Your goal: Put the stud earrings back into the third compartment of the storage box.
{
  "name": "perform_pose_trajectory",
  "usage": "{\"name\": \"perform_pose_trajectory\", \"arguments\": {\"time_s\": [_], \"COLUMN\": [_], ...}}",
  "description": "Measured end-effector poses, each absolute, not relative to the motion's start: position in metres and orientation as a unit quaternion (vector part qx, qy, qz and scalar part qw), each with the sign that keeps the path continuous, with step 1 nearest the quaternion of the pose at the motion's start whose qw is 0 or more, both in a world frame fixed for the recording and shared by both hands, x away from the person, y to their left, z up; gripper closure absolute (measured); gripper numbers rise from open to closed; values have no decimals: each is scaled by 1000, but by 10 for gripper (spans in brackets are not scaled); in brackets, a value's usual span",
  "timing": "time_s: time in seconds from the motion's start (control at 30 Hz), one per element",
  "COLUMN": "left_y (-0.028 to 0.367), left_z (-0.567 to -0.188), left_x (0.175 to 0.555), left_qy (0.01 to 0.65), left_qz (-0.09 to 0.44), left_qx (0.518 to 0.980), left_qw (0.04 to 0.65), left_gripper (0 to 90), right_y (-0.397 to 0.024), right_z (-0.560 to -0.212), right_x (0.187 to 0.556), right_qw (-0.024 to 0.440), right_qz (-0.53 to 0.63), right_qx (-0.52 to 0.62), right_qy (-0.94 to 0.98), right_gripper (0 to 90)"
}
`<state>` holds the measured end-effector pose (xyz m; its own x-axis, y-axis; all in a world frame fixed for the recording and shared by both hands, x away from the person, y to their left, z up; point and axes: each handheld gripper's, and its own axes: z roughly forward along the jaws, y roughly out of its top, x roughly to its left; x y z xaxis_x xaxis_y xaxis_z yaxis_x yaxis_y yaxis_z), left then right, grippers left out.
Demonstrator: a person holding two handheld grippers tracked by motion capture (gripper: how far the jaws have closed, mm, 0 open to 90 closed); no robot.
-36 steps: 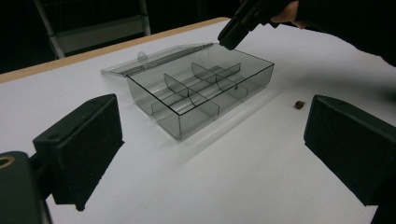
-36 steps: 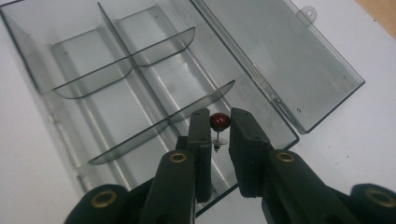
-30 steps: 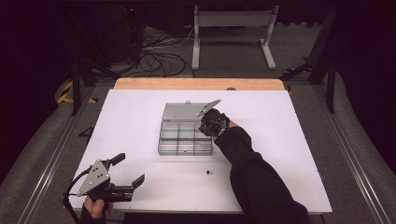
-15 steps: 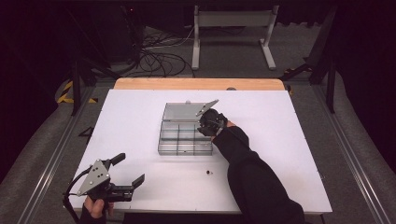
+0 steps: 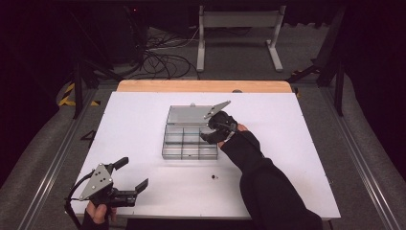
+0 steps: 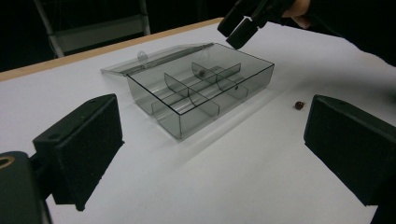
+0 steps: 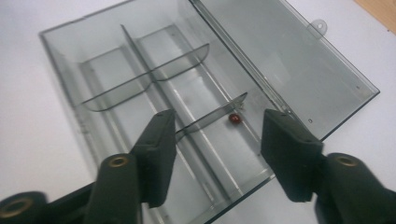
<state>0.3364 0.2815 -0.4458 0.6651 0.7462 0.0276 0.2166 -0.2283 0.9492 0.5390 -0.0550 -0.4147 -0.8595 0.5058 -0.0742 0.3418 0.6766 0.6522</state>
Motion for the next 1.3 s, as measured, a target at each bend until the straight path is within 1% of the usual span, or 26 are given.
{"name": "perform_pose_trajectory", "arguments": {"time_s": [0.03, 0.07, 0.1, 0.17, 0.2, 0.33, 0.43, 0.9, 1.1, 1.3], "left_y": [281, 281, 281, 281, 281, 281, 281, 280, 280, 279], "left_z": [-446, -446, -446, -446, -446, -446, -446, -446, -446, -446], "left_x": [336, 336, 336, 336, 336, 336, 336, 336, 337, 336], "left_qy": [324, 324, 324, 324, 324, 325, 324, 323, 322, 323], "left_qz": [250, 250, 250, 251, 251, 251, 251, 251, 253, 252], "left_qx": [742, 742, 742, 742, 742, 742, 743, 745, 746, 746], "left_qw": [531, 531, 531, 530, 530, 530, 530, 527, 525, 525], "left_gripper": [52, 52, 51, 51, 51, 51, 51, 51, 51, 51], "right_y": [-56, -56, -59, -60, -60, -62, -66, -79, -82, -82], "right_z": [-412, -412, -407, -403, -403, -395, -393, -400, -404, -409], "right_x": [537, 537, 531, 525, 525, 507, 496, 461, 454, 449], "right_qw": [123, 123, 119, 120, 120, 122, 117, 105, 97, 89], "right_qz": [330, 330, 337, 345, 345, 351, 364, 358, 353, 337], "right_qx": [231, 231, 224, 218, 218, 201, 194, 168, 164, 156], "right_qy": [907, 907, 907, 905, 905, 906, 904, 913, 916, 924], "right_gripper": [426, 426, 383, 326, 326, 257, 240, 233, 234, 253]}}
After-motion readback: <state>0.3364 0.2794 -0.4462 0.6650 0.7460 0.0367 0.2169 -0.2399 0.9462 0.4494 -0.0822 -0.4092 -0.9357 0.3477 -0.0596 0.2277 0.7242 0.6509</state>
